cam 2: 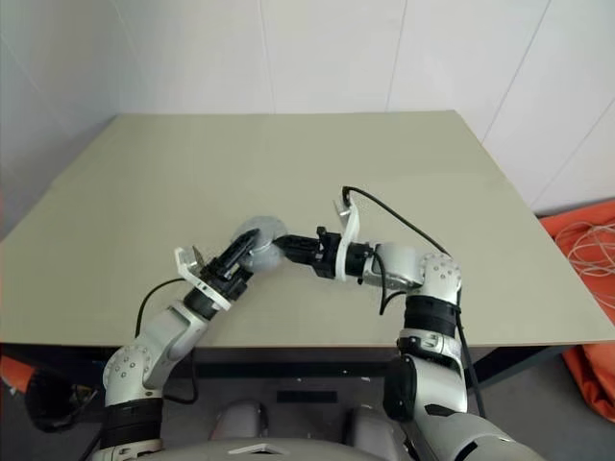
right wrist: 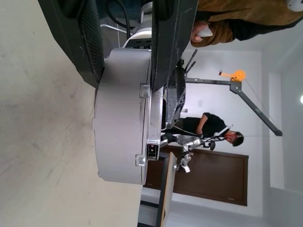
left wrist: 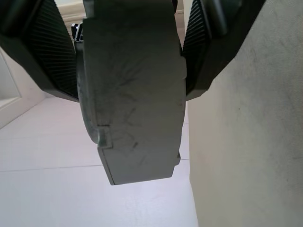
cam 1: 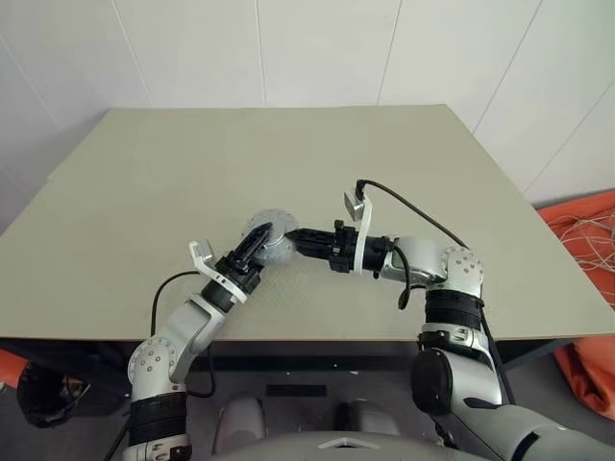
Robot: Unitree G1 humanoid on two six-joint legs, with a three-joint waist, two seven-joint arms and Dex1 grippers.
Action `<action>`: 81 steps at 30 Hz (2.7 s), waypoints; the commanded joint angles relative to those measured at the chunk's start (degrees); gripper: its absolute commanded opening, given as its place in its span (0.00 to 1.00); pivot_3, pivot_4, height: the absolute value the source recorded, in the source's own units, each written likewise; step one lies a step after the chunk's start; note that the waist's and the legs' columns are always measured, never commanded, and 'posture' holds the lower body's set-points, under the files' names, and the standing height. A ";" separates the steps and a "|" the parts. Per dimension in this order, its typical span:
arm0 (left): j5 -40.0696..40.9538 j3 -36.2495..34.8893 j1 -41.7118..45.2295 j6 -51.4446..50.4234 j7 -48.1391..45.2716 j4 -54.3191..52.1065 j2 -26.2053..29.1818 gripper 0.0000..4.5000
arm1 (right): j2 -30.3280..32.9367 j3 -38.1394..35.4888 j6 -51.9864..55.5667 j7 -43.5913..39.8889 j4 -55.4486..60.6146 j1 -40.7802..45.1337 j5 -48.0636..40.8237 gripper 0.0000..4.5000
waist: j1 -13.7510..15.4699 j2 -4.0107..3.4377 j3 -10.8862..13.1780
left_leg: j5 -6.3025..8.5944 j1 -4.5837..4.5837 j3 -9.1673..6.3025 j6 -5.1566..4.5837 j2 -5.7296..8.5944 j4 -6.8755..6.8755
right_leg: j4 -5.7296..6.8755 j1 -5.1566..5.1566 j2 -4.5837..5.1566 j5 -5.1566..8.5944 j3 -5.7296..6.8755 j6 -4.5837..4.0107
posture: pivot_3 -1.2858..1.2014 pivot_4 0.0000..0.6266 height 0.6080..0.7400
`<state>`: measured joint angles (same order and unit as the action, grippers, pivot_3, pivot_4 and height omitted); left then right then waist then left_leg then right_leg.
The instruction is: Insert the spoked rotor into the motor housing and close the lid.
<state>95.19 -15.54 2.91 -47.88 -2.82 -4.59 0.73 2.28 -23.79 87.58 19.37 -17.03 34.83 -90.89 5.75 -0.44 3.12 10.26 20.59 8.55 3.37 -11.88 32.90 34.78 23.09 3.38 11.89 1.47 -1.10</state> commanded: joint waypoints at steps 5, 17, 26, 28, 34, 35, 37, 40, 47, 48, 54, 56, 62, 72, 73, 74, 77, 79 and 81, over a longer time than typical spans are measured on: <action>1.16 0.34 0.68 0.47 0.53 -1.63 0.67 0.48 | 3.10 5.85 -6.28 2.18 3.45 -0.52 -10.02 0.26 | -0.01 0.01 -0.01 | 0.00 0.01 -0.01 0.00 0.00 0.09 | 0.01 -0.05 0.01 -0.03 0.00 0.06 | 0.52 0.00 1.00; 1.33 -0.14 0.44 2.15 -0.19 -2.75 0.46 0.48 | 8.23 10.76 -15.20 0.50 4.13 -2.71 -10.71 0.26 | -0.01 0.04 -0.03 | 0.00 0.17 -0.04 0.00 0.01 0.18 | 0.00 -0.10 0.03 -0.08 0.01 0.14 | 0.52 0.00 1.00; 0.94 0.09 0.23 3.39 -0.62 -3.04 0.66 0.47 | 10.31 11.78 -17.15 -3.31 3.86 -3.09 -7.25 0.86 | -0.03 0.08 -0.05 | 0.00 0.34 -0.05 -0.01 0.03 0.25 | -0.02 -0.09 0.07 -0.12 0.04 0.20 | 0.52 0.00 1.00; 0.43 -0.08 0.11 3.99 -0.74 -3.35 0.51 0.47 | 10.70 12.32 -17.33 -3.18 3.95 -3.12 -5.19 1.00 | 0.00 0.10 -0.06 | 0.00 0.35 -0.05 -0.01 0.04 0.26 | -0.01 -0.09 0.08 -0.12 0.04 0.20 | 0.52 0.00 1.00; -5.59 -2.21 -1.01 10.45 1.32 -6.62 -0.39 0.47 | 10.61 12.94 -16.89 -6.35 5.30 -2.83 -2.55 1.00 | -0.13 0.13 -0.08 | 0.00 0.39 -0.05 -0.01 0.04 0.33 | -0.01 -0.09 0.08 -0.13 0.04 0.23 | 0.52 0.00 1.00; -6.70 -2.55 -1.18 11.77 1.75 -7.26 -0.71 0.47 | 10.58 13.12 -16.62 -6.79 5.28 -2.75 -2.29 1.00 | -0.16 0.15 -0.09 | 0.00 0.38 -0.05 -0.01 0.03 0.33 | -0.01 -0.09 0.08 -0.13 0.04 0.23 | 0.52 0.00 1.00; -9.56 -3.10 -1.35 14.28 3.37 -8.06 -1.18 0.47 | 10.60 13.75 -15.95 -7.92 5.54 -2.68 -1.30 1.00 | -0.10 0.17 -0.11 | 0.00 0.39 -0.05 -0.01 0.03 0.33 | -0.01 -0.09 0.08 -0.13 0.04 0.23 | 0.52 0.00 1.00; -12.60 -4.90 -0.47 18.39 5.16 -8.15 -1.97 0.47 | 10.57 14.69 -15.12 -9.77 6.08 -2.46 0.54 1.00 | -0.07 0.25 -0.14 | 0.00 0.41 -0.06 -0.01 0.03 0.34 | -0.02 -0.09 0.08 -0.14 0.04 0.23 | 0.52 0.00 1.00; -16.50 -7.90 3.07 24.70 9.03 -5.71 -3.71 0.47 | 9.96 14.53 -14.64 -12.04 5.54 -1.72 2.38 1.00 | 0.00 0.52 -0.21 | 0.00 0.40 -0.11 -0.01 0.04 0.43 | -0.02 -0.09 0.08 -0.16 0.06 0.27 | 0.52 0.00 1.00; -17.32 -8.15 3.44 25.39 9.34 -5.27 -3.87 0.47 | 9.89 14.41 -14.58 -12.29 5.49 -1.66 2.62 1.00 | -0.01 0.56 -0.23 | 0.00 0.39 -0.11 -0.01 0.04 0.46 | -0.02 -0.09 0.09 -0.17 0.05 0.28 | 0.52 0.00 1.00; -19.99 -9.97 5.64 28.39 10.78 -2.22 -4.72 0.47 | 9.71 14.27 -13.90 -12.57 6.18 -1.86 2.97 1.00 | -0.06 0.71 -0.29 | 0.00 0.40 -0.12 -0.01 0.04 0.47 | -0.02 -0.09 0.08 -0.18 0.05 0.31 | 0.52 0.00 1.00; -20.72 -10.49 6.12 29.22 11.49 -1.54 -5.01 0.47 | 9.73 14.21 -13.77 -12.45 6.40 -2.04 2.90 1.00 | -0.06 0.74 -0.29 | 0.00 0.40 -0.13 -0.01 0.03 0.47 | -0.02 -0.09 0.08 -0.18 0.05 0.31 | 0.52 0.00 1.00; -22.57 -13.14 7.28 31.84 12.60 2.79 -5.07 0.47 | 9.84 13.92 -13.65 -12.29 6.65 -2.21 2.87 1.00 | -0.06 0.81 -0.29 | 0.00 0.39 -0.14 -0.01 0.04 0.47 | -0.02 -0.09 0.08 -0.19 0.06 0.31 | 0.52 0.00 1.00; -24.65 -15.30 7.19 33.11 13.69 6.38 -5.99 0.47 | 9.54 14.19 -13.39 -12.23 7.12 -2.54 2.94 1.00 | -0.15 0.89 -0.33 | 0.00 0.39 -0.14 -0.01 0.02 0.47 | 0.01 -0.15 0.07 -0.19 0.06 0.31 | 0.52 0.00 1.00; -24.68 -15.22 6.99 32.91 13.80 6.27 -6.07 0.47 | 9.53 14.21 -13.37 -12.26 7.14 -2.55 2.99 1.00 | -0.17 0.90 -0.34 | 0.00 0.38 -0.14 -0.01 0.02 0.48 | 0.01 -0.17 0.07 -0.19 0.06 0.30 | 0.52 0.00 1.00; -24.68 -15.18 6.81 32.77 13.96 6.17 -6.14 0.47 | 9.51 14.23 -13.34 -12.25 7.18 -2.59 3.01 1.00 | -0.19 0.90 -0.34 | 0.00 0.38 -0.14 -0.01 0.03 0.48 | 0.01 -0.17 0.08 -0.19 0.05 0.30 | 0.52 0.00 1.00; -24.95 -14.96 6.31 32.49 15.26 5.75 -6.52 0.64 | 9.49 14.34 -13.27 -12.36 7.23 -2.60 3.17 1.00 | -0.17 0.90 -0.37 | 0.00 0.37 -0.14 -0.01 0.04 0.48 | 0.00 -0.19 0.08 -0.19 0.04 0.30 | 0.52 0.00 1.00; -25.26 -14.60 5.97 32.36 16.56 4.83 -6.95 0.75 | 9.40 14.33 -13.19 -12.43 7.13 -2.50 3.12 1.00 | -0.19 0.84 -0.47 | 0.00 0.32 -0.14 -0.01 0.03 0.48 | 0.01 -0.24 0.08 -0.19 0.04 0.30 | 0.52 0.00 1.00; -25.89 -14.15 5.56 32.30 18.63 3.73 -7.36 0.88 | 9.32 14.39 -13.07 -12.47 7.14 -2.52 3.20 1.00 | -0.27 0.80 -0.55 | 0.00 0.28 -0.13 -0.01 0.03 0.47 | 0.01 -0.27 0.08 -0.18 0.04 0.30 | 0.52 0.00 1.00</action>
<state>70.64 -29.62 9.46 -15.59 13.37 0.14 -5.32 11.77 -8.87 74.40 7.57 -12.64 31.48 -87.40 5.48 0.36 2.57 10.26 20.86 8.41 3.36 -11.84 33.37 34.78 22.82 3.46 11.71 1.51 -0.81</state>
